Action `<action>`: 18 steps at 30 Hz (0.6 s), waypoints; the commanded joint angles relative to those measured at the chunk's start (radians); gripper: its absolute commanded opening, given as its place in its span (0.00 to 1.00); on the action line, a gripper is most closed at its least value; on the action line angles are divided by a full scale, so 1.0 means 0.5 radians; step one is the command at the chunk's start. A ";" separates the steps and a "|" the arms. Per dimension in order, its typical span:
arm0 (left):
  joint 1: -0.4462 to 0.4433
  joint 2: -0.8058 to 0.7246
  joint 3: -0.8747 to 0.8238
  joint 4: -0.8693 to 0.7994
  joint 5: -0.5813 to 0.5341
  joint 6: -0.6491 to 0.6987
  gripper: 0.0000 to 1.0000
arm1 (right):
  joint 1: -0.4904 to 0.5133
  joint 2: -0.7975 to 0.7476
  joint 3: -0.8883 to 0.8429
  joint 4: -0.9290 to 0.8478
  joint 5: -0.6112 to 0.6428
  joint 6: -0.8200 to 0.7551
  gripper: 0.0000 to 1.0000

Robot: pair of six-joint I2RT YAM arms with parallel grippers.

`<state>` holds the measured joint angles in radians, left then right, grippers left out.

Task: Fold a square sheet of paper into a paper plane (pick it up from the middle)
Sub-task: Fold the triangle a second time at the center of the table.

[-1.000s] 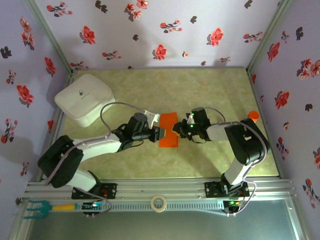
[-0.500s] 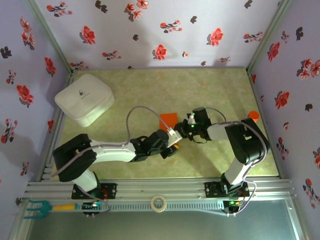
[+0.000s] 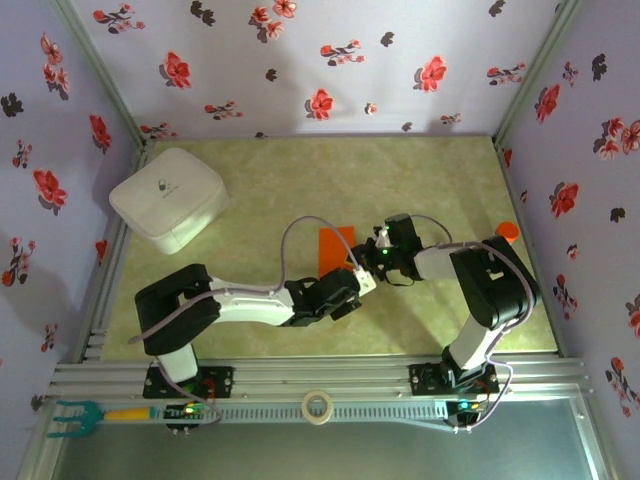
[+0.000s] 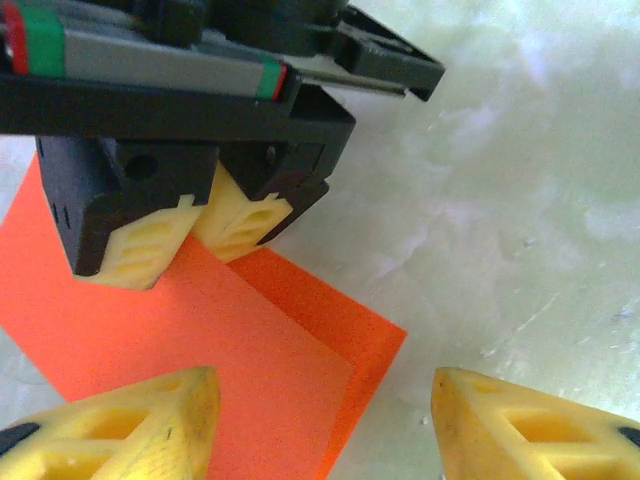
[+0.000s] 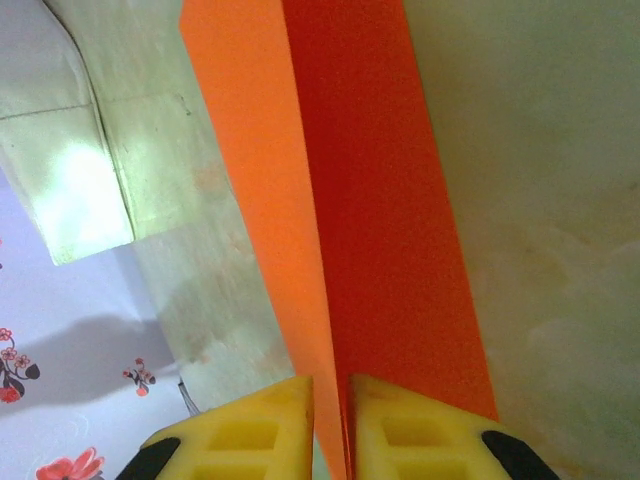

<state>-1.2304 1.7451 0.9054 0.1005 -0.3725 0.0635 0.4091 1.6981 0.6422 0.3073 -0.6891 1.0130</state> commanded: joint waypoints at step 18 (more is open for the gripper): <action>-0.007 0.017 0.073 -0.103 -0.102 0.018 0.16 | -0.018 -0.039 0.026 -0.058 -0.006 -0.038 0.18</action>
<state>-1.2308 1.7679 0.9325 0.0650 -0.4065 0.0769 0.4091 1.6981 0.6445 0.2996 -0.6888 1.0130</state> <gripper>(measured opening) 0.174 0.182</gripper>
